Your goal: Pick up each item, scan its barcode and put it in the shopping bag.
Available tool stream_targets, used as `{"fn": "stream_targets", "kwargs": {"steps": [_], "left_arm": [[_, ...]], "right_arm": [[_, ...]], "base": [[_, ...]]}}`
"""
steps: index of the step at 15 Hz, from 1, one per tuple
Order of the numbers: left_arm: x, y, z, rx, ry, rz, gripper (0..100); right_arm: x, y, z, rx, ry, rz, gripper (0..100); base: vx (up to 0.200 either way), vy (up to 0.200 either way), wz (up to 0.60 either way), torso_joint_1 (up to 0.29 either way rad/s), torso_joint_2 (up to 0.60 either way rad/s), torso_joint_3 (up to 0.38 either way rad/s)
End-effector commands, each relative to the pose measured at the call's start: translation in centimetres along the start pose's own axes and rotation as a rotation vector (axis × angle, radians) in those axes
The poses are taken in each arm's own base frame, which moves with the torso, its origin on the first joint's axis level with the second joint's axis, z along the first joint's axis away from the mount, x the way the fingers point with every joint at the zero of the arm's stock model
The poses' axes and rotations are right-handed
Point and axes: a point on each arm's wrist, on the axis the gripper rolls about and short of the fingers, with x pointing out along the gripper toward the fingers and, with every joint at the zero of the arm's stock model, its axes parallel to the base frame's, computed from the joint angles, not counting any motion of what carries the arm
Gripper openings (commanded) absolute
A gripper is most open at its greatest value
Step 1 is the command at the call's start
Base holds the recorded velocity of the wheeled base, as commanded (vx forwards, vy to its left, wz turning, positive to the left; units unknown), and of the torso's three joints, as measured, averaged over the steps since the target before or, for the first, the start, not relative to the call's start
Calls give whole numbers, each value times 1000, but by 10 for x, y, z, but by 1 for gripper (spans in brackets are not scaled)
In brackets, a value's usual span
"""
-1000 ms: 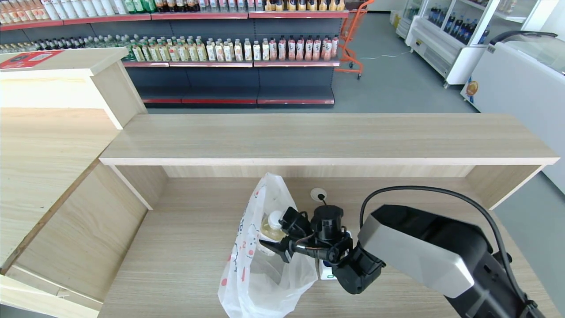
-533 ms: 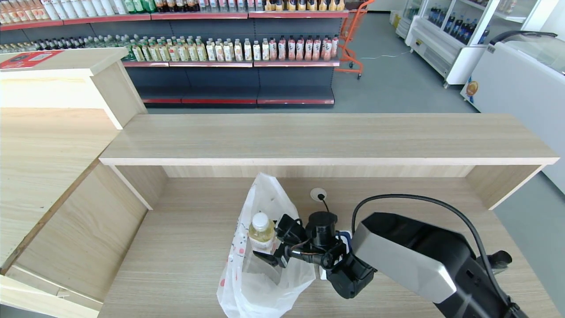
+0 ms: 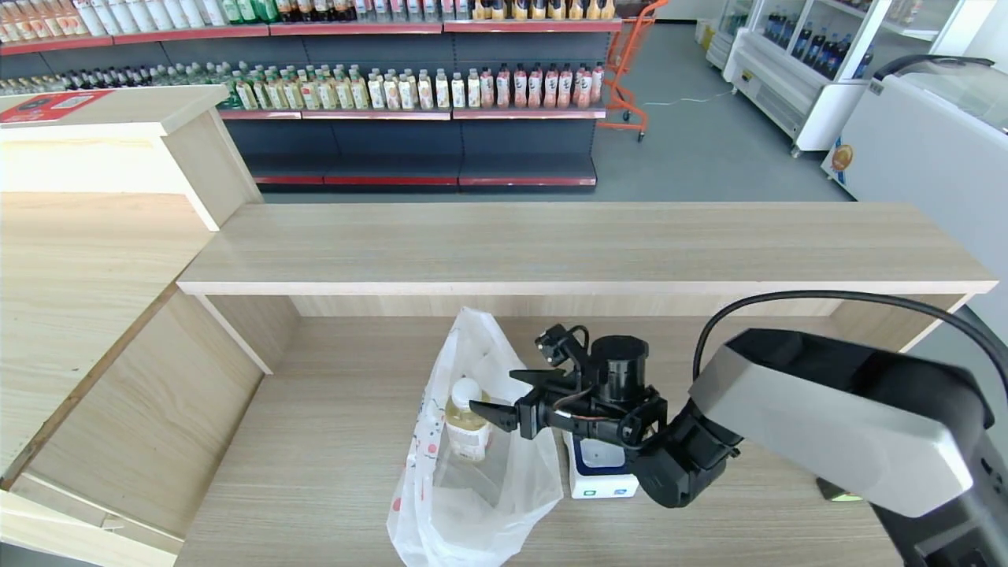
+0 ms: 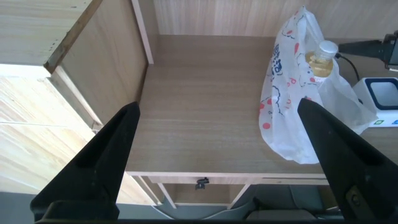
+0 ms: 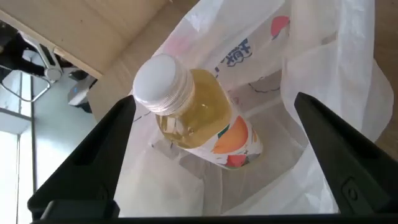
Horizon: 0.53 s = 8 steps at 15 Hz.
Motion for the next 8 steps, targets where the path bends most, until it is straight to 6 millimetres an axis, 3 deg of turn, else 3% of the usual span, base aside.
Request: {"fn": "stream_targets", "kwargs": {"steps": [1,6,7,8], "left_arm": [[0,0,0,-1,-1,1,100],[0,0,0,-1,-1,1,100],[0,0,0,-1,1,-1,100],[0,0,0,-1,-1,1,100]], "right_arm": [[-35,7,36,37,-35,-26,100],[-138,12,48,205,65,-222,100],[-151,13,53,207,57,-247,100],[-179,19,70,188,0,-300,100]], "base": [[0,0,0,0,0,0],[0,0,0,0,0,0],[0,0,0,0,0,0],[0,0,0,0,0,0]]}}
